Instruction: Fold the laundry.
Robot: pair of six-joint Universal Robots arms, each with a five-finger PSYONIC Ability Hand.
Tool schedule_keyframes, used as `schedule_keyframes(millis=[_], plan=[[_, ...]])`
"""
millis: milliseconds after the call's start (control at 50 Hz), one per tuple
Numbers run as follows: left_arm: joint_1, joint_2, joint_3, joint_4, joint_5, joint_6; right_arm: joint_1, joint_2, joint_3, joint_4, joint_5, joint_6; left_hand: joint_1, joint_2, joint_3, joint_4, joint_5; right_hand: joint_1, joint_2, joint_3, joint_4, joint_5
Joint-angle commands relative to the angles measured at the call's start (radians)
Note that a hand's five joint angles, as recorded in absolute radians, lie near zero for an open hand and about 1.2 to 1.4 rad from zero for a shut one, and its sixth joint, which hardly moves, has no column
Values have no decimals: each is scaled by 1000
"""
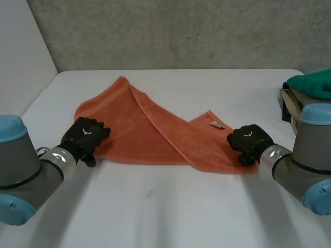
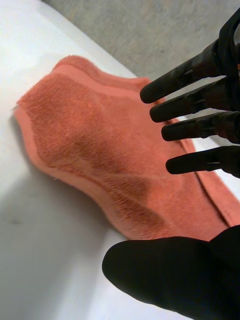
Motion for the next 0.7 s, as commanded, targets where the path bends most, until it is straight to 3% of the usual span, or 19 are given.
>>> schedule_keyframes(millis=[20,100,160,200,380,560,640,700], plan=[[3,-107,69,8,-5,48,9,-23,21,-30,6,-7,101,106,111,117,118,278,219,209,200,244],[6,-146,112,3,-2,51,12,-22,24,-32,21,-8,218,223,228,234,235,278,219,209,200,244],[1,-161,135,6,-5,44,12,-23,28,-32,21,-8,563,569,573,580,580,278,219,209,200,244],[-7,-164,151,20,-11,41,13,-26,30,-33,24,-8,920,926,930,937,937,278,219,209,200,244],[-62,-16,57,184,-168,24,9,-112,36,-4,26,-8,922,928,933,939,939,278,219,209,200,244],[-132,407,-110,239,-183,-31,-53,-395,-45,88,-38,36,922,928,933,939,939,278,219,209,200,244],[-152,482,-128,215,-180,-77,-86,-428,-134,97,-75,96,922,928,933,939,939,278,219,209,200,244],[-168,483,-137,174,-180,-102,-106,-346,-213,89,-80,155,922,928,933,939,939,278,219,209,200,244]])
